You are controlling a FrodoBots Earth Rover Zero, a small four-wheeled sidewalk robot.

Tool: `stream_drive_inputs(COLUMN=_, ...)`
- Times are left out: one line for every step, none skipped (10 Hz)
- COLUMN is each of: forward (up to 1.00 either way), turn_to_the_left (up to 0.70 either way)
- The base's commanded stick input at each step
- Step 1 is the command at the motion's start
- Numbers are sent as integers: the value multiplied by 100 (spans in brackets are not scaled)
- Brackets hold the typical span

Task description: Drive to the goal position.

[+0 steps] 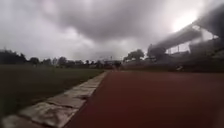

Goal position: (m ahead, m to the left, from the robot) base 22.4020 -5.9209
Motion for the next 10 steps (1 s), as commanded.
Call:
stream_drive_inputs(forward=70, turn_to_the_left=0)
stream_drive_inputs(forward=70, turn_to_the_left=0)
stream_drive_inputs(forward=70, turn_to_the_left=0)
stream_drive_inputs(forward=70, turn_to_the_left=0)
stream_drive_inputs(forward=70, turn_to_the_left=0)
stream_drive_inputs(forward=70, turn_to_the_left=0)
stream_drive_inputs(forward=70, turn_to_the_left=0)
stream_drive_inputs(forward=70, turn_to_the_left=0)
stream_drive_inputs(forward=70, turn_to_the_left=0)
stream_drive_inputs(forward=70, turn_to_the_left=0)
